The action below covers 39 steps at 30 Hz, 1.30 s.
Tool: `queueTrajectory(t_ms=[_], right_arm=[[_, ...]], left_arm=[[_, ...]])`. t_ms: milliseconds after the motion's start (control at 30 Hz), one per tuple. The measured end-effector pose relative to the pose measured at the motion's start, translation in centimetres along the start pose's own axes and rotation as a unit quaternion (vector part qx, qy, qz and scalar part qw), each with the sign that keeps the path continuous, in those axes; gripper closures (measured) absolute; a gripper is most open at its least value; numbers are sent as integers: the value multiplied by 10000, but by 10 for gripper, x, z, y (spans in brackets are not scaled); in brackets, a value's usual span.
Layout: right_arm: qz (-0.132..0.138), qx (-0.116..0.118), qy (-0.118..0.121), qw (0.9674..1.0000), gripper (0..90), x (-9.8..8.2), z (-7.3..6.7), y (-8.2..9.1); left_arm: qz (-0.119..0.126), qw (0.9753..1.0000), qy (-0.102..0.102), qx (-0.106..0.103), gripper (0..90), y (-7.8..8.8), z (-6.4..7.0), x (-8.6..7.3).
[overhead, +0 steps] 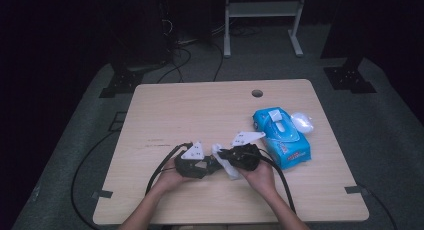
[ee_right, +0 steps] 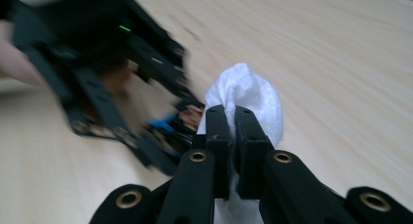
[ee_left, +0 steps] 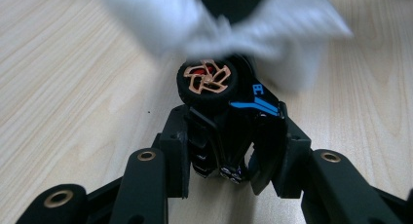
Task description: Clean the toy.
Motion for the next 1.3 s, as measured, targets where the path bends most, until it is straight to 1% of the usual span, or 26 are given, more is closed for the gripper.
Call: queueTrajectory(t_ms=[33, 67, 100, 133, 167, 233, 267, 300, 333, 367, 433, 467, 500, 533, 567, 633, 733, 867, 967, 1033, 1100, 1200, 1300], right_arm=[[34, 28, 22, 10000, 857, 1, -3, -3], [12, 55, 65, 10000, 857, 2, -5, -6], [-19, 57, 105, 9999, 857, 3, -6, -6], [-43, 80, 91, 9999, 857, 3, -5, -6], [-86, 37, 104, 9999, 857, 4, -3, -4], [-205, -279, 272, 9990, 857, 3, 5, 3], [-249, -399, 299, 9984, 857, 3, 9, 6], [-328, -577, 346, 9972, 857, 2, 14, 11], [-260, -617, 203, 9976, 857, 0, 22, 18], [-231, -643, 85, 9976, 857, -1, 27, 23], [-256, -830, 42, 9962, 857, -4, 35, 31], [-260, -846, -50, 9961, 857, -5, 39, 34], [-225, -790, -165, 9965, 857, -7, 41, 35], [-193, -773, -206, 9966, 857, -8, 42, 35], [-191, -790, -186, 9965, 857, -9, 41, 35], [-203, -824, -63, 9964, 857, -8, 40, 34], [-194, -809, -74, 9965, 857, -10, 38, 35], [-209, -814, -19, 9965, 857, -11, 35, 37], [-193, -826, 11, 9964, 857, -12, 34, 38], [-177, -826, 27, 9964, 857, -12, 33, 38], [-169, -825, 43, 9964, 857, -13, 33, 39], [-128, -819, 71, 9965, 856, -14, 33, 39], [-127, -811, 73, 9966, 857, -15, 33, 40]], left_arm=[[-2, 10000, -6, -3, 582, 0, 0, 0], [-17, 10000, -2, -5, 581, 1, -1, 0], [-23, 10000, -1, -16, 582, 2, -1, -1], [-26, 10000, 7, -17, 582, 2, -1, -1], [-29, 10000, 15, -15, 581, 2, -1, -1], [-48, 10000, 14, 10, 581, 2, -2, -1], [-49, 10000, 20, 34, 581, 3, -3, -1], [-46, 10000, 19, 54, 581, 3, -4, -2], [-42, 10000, 12, 61, 582, 3, -5, -2], [-35, 10000, 22, 57, 581, 4, -5, -2], [-27, 10000, 26, 52, 581, 3, -6, -2], [-24, 10000, 30, 57, 581, 3, -6, -2], [-24, 10000, 57, 64, 581, 3, -6, -3], [-25, 9999, 74, 67, 579, 3, -6, -3], [-28, 9999, 105, 76, 576, 3, -7, -3], [-76, 9997, 180, 141, 562, 4, -8, -3], [-45, 9991, 381, 161, 499, 5, -10, -3], [96, 9984, 550, 111, 455, 9, -11, -2], [239, 9975, 664, 58, 444, 12, -12, 0], [331, 9964, 775, 23, 437, 14, -13, 1], [355, 9953, 896, -10, 428, 16, -15, 3], [440, 9930, 1093, -71, 406, 19, -20, 7], [573, 9900, 1279, -137, 401, 22, -24, 8]])
Point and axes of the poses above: each handheld gripper's, and its own axes: y roughly backward along the jaws, x roughly out of its top, z roughly to its right, the point moved 1 cm from there along -y, roughly forward along the jaws, and after that the axes turned 7 degrees about z, right-handed, at the moved point
